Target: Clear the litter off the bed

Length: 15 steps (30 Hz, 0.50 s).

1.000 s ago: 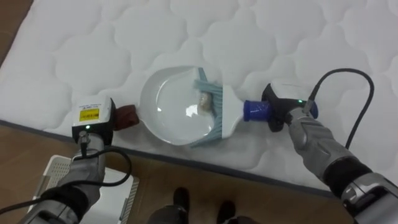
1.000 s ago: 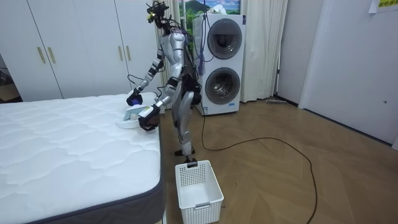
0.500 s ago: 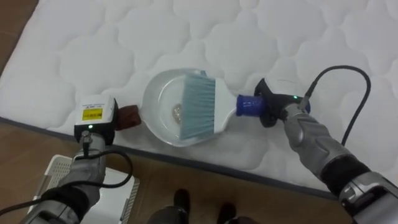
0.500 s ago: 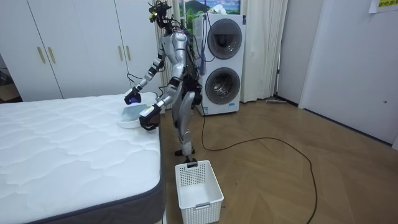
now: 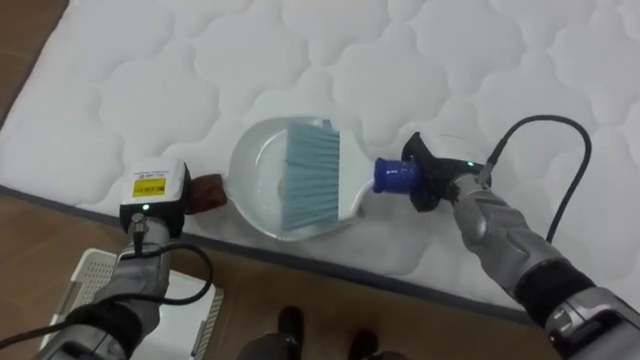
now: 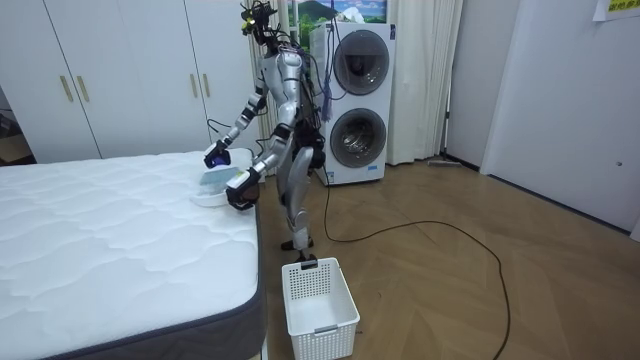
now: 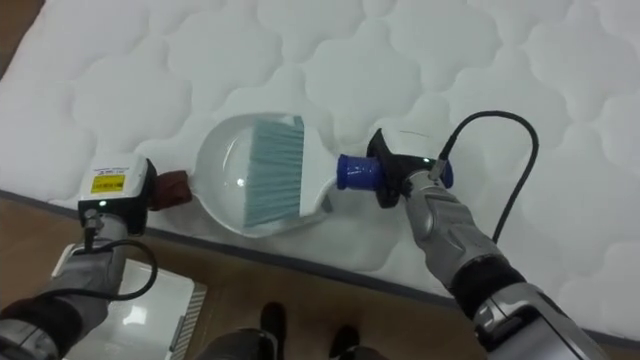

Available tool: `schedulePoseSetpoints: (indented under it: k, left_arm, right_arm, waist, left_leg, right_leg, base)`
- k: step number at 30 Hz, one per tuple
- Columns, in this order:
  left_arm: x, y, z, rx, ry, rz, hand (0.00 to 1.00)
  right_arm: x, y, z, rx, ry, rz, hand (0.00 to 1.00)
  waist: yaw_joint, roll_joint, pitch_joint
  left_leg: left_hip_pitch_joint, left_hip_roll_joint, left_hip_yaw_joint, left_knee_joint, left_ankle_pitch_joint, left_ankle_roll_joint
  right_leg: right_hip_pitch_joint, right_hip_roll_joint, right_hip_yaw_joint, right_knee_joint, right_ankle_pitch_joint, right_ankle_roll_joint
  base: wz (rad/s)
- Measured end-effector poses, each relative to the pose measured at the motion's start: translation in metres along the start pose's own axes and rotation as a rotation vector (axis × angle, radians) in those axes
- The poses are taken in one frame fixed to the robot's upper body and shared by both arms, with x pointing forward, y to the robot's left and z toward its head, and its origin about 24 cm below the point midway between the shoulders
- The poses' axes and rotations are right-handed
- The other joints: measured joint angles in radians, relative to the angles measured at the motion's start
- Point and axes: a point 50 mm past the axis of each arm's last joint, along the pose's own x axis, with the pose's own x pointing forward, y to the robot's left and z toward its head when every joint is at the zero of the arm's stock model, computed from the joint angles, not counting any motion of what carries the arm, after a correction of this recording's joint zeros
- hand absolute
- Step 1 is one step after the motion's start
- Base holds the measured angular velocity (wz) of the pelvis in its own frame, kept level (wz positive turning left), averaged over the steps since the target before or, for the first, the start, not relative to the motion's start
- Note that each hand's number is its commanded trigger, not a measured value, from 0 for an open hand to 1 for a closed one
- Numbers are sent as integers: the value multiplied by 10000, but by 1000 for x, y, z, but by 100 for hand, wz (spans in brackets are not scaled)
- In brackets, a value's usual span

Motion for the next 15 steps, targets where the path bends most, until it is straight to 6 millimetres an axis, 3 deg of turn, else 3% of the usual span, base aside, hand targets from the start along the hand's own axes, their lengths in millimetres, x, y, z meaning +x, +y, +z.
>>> schedulePoseSetpoints:
  k: [4, 15]
  left_arm:
    - [-2, -3, -3, -131, 117, -56, 100]
    - [-9, -9, -12, -111, 163, 41, 100]
  right_arm:
    - [-1, 0, -1, 151, -88, -36, 100]
    - [-11, 9, -26, 1666, 908, -54, 100]
  waist:
    - [-96, -19, -12]
    - [-351, -75, -50]
  left_leg:
    - [46, -14, -3, -38, 1, 1]
    - [353, -36, -9, -137, 0, 2]
  right_leg:
    - [19, -10, 8, 3, 1, 3]
    - [354, 1, 35, -190, -24, 46]
  base:
    - [0]
    - [1]
